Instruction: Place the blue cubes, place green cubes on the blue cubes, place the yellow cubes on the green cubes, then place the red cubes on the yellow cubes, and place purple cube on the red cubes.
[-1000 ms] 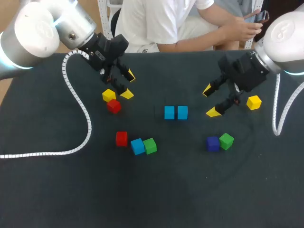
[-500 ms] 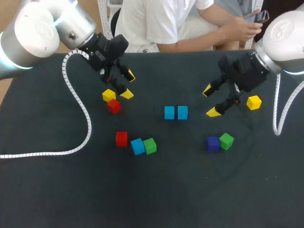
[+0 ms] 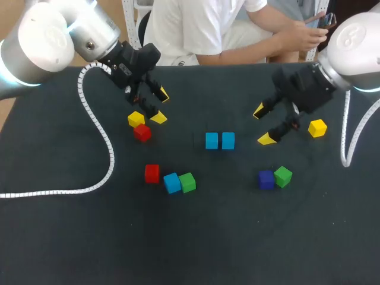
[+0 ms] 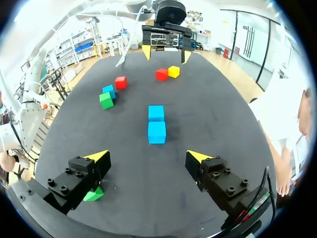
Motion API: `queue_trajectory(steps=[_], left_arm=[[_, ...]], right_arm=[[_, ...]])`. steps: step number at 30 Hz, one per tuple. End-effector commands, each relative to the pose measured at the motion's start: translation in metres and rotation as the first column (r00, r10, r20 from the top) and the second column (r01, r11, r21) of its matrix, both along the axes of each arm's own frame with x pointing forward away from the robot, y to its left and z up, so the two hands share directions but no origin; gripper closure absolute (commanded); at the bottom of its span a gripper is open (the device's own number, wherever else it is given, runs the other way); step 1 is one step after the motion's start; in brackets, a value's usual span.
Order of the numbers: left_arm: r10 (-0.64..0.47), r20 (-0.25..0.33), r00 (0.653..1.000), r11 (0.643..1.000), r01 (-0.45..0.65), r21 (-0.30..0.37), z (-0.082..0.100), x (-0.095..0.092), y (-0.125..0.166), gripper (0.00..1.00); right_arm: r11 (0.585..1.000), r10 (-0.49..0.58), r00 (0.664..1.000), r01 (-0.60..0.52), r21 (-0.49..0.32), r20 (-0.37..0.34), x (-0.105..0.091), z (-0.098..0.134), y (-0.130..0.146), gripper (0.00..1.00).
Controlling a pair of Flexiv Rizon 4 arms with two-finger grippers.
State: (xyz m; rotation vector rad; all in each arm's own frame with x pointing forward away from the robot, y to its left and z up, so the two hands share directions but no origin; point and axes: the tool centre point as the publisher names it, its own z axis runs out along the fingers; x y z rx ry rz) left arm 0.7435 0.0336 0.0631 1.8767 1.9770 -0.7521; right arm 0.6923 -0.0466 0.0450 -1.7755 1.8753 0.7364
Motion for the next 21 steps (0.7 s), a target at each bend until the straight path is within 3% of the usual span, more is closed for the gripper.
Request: queue_trajectory(steps=[1,10,21], left_arm=[[-0.006,-0.004,1.000,1.000,0.006,0.001,0.000,0.003,0.000,0.00],[-0.006,-0.004,1.000,1.000,0.006,0.001,0.000,0.003,0.000,0.00],[-0.006,-0.004,1.000,1.000,0.006,0.001,0.000,0.003,0.000,0.00]], right_arm=[[1.000,0.009,1.000,-0.009,-0.004,-0.013,0.017,-0.001,0.008,0.00],[1.000,0.007,1.000,-0.007,-0.014,0.008,0.024,0.003,0.010,0.00],[1.000,0.011,1.000,-0.011,-0.013,0.001,0.020,0.005,-0.002,0.00]])
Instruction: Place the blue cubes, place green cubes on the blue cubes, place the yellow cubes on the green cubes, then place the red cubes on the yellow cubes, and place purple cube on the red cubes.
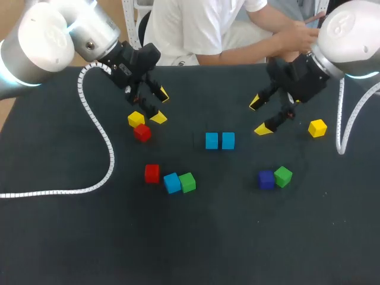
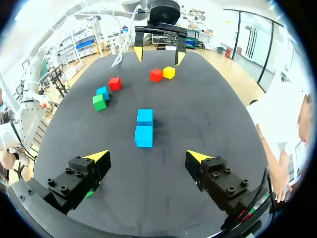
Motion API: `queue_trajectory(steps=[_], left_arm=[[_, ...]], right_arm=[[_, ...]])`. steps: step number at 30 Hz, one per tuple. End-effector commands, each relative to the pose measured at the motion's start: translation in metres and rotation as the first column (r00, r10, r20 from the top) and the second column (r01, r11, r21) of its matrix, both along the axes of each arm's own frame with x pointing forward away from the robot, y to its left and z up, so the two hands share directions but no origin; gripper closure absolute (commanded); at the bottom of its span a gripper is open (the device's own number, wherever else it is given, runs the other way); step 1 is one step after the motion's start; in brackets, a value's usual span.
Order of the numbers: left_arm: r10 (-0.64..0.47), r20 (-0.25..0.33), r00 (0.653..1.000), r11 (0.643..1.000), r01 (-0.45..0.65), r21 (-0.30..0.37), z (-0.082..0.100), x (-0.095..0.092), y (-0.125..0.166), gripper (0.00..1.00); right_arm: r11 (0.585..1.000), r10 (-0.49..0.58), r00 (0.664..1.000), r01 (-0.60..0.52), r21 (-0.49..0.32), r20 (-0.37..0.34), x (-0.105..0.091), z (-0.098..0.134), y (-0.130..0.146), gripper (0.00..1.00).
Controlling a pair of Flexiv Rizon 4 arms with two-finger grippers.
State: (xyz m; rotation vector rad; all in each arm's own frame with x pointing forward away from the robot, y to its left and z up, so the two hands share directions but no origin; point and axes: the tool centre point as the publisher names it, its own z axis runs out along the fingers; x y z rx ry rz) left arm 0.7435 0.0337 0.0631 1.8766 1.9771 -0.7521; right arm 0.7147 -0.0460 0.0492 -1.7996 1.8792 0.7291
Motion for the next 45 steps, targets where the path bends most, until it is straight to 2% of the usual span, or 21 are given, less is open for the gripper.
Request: queue_trajectory(steps=[1,8,9,12,16,22,26,28,30,35,42,45], left_arm=[[-0.006,-0.004,1.000,1.000,0.006,0.001,0.000,0.003,0.000,0.00],[-0.006,-0.004,1.000,1.000,0.006,0.001,0.000,0.003,0.000,0.00],[0.027,-0.016,0.999,0.997,-0.026,0.068,0.002,-0.002,-0.002,0.00],[0.101,-0.008,0.995,0.978,-0.098,0.184,0.008,-0.020,-0.005,0.00],[0.188,-0.013,0.982,0.946,-0.177,0.270,0.013,-0.049,-0.003,0.00],[0.302,-0.008,0.953,0.912,-0.287,0.293,0.012,-0.093,0.005,0.00],[0.332,0.004,0.943,0.891,-0.315,0.327,0.003,-0.111,0.005,0.00],[0.333,-0.022,0.943,0.895,-0.309,0.323,-0.006,-0.117,0.003,0.00],[0.336,-0.046,0.941,0.888,-0.300,0.349,-0.015,-0.122,0.001,0.00],[0.309,-0.046,0.950,0.901,-0.277,0.333,-0.027,-0.132,-0.003,0.00],[0.243,-0.020,0.970,0.936,-0.229,0.267,-0.034,-0.144,0.002,0.00],[0.247,-0.020,0.969,0.935,-0.233,0.266,-0.036,-0.149,0.004,0.00]], right_arm=[[1.000,-0.002,1.000,0.002,0.004,0.003,-0.003,0.001,-0.003,0.00],[1.000,-0.002,1.000,0.002,0.004,0.003,-0.003,0.001,-0.003,0.00],[1.000,-0.002,1.000,0.002,0.004,0.003,-0.003,0.001,-0.003,0.00],[1.000,-0.002,1.000,0.002,0.004,0.003,-0.003,0.001,-0.003,0.00],[1.000,-0.002,1.000,0.002,0.004,0.003,-0.003,0.001,-0.003,0.00],[1.000,-0.002,1.000,0.002,0.004,0.003,-0.003,0.001,-0.003,0.00],[1.000,-0.002,1.000,0.002,0.004,0.003,-0.003,0.001,-0.003,0.00],[1.000,-0.002,1.000,0.002,0.004,0.003,-0.003,0.001,-0.003,0.00],[1.000,-0.002,1.000,0.002,0.004,0.003,-0.003,0.001,-0.003,0.00],[1.000,-0.002,1.000,0.002,0.004,0.003,-0.003,0.001,-0.003,0.00],[1.000,-0.002,1.000,0.002,0.004,0.003,-0.003,0.001,-0.003,0.00],[1.000,-0.002,1.000,0.002,0.004,0.003,-0.003,0.001,-0.003,0.00]])
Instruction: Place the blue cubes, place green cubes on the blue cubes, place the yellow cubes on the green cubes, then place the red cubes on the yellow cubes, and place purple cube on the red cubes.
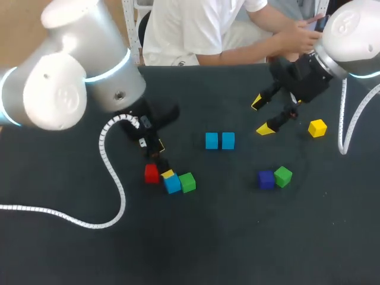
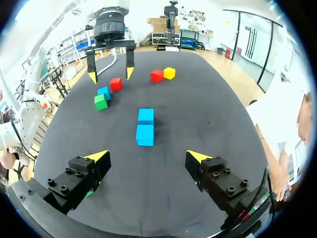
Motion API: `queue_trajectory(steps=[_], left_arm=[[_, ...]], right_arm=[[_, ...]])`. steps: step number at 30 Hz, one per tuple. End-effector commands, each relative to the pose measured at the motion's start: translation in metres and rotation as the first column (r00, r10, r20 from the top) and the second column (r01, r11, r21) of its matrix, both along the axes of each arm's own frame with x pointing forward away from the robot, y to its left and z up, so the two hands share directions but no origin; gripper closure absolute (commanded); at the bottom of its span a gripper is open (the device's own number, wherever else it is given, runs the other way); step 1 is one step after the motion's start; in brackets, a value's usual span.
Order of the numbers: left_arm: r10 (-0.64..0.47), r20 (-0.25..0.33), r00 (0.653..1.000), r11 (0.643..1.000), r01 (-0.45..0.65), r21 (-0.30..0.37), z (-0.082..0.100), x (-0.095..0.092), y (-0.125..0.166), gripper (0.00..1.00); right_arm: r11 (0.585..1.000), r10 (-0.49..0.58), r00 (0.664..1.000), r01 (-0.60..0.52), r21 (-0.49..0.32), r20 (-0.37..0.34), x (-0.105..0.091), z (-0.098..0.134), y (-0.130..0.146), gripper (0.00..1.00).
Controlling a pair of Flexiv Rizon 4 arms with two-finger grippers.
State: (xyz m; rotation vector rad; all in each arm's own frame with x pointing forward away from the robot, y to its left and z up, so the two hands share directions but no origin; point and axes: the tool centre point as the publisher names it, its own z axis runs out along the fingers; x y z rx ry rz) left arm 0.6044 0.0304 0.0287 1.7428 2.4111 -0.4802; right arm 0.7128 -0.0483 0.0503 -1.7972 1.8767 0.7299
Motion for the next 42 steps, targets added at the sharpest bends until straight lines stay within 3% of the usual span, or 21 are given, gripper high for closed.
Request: queue_trajectory(steps=[1,5,11,35,42], left_arm=[[0.023,0.005,1.000,0.999,-0.023,-0.027,-0.002,-0.011,0.008,0.00],[0.098,-0.052,0.994,0.995,-0.098,-0.003,-0.006,-0.015,0.007,0.00],[0.161,-0.056,0.985,0.986,-0.158,0.055,-0.008,-0.022,0.003,0.00],[0.051,0.006,0.999,0.995,-0.051,0.086,-0.005,-0.009,-0.014,0.00],[0.055,-0.005,0.998,0.997,-0.055,0.063,-0.017,-0.013,-0.014,0.00]], right_arm=[[1.000,-0.001,1.000,0.001,0.001,0.002,-0.001,0.000,0.000,0.00],[1.000,-0.001,1.000,0.001,0.001,0.002,-0.001,0.000,0.000,0.00],[1.000,-0.001,1.000,0.001,0.001,0.002,-0.001,0.000,0.000,0.00],[1.000,-0.001,1.000,0.001,0.001,0.002,-0.001,0.000,0.000,0.00],[1.000,-0.001,1.000,0.001,0.001,0.002,-0.001,0.000,0.000,0.00]])
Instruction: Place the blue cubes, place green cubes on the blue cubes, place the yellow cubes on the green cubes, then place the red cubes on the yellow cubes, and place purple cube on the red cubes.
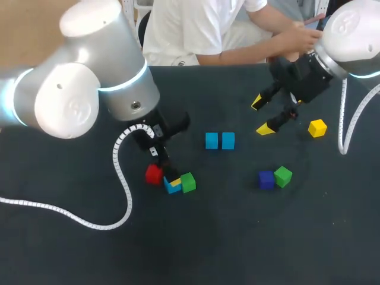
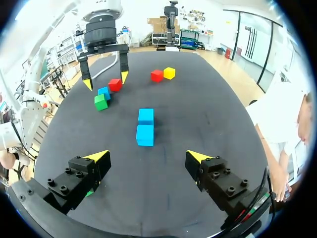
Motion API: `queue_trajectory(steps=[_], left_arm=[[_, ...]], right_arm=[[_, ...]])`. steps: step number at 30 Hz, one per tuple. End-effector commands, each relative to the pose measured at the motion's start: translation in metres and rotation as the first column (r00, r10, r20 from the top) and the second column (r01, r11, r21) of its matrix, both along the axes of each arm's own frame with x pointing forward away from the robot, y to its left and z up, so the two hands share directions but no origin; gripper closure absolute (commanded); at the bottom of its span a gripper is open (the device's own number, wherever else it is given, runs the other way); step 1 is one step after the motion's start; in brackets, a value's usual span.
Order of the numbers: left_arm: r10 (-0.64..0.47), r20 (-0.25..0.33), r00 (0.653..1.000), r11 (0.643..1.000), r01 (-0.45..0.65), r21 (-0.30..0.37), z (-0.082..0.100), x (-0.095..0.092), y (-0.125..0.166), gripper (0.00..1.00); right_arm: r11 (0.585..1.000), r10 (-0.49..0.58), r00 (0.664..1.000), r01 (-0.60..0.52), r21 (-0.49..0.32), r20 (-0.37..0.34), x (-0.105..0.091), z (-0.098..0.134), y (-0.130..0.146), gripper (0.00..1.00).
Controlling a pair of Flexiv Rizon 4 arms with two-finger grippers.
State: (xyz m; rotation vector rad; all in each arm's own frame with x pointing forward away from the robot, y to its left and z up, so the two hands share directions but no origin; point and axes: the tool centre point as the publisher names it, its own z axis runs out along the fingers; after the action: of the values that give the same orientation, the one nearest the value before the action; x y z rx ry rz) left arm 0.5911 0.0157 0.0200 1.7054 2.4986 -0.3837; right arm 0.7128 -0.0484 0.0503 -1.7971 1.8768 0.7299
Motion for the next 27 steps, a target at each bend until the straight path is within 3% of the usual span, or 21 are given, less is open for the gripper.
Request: queue_trajectory(steps=[1,12,27], left_arm=[[0.005,-0.008,1.000,1.000,-0.005,-0.018,-0.009,-0.001,0.001,0.00],[0.026,0.002,1.000,0.999,-0.026,0.025,-0.009,-0.014,-0.004,0.00],[0.059,0.011,0.998,0.995,-0.060,0.075,-0.022,-0.021,0.005,0.00]], right_arm=[[1.000,-0.001,1.000,0.001,0.001,0.002,-0.001,0.000,0.000,0.00],[1.000,-0.001,1.000,0.001,0.001,0.002,-0.001,0.000,0.000,0.00],[1.000,-0.001,1.000,0.001,0.001,0.002,-0.001,0.000,0.000,0.00]])
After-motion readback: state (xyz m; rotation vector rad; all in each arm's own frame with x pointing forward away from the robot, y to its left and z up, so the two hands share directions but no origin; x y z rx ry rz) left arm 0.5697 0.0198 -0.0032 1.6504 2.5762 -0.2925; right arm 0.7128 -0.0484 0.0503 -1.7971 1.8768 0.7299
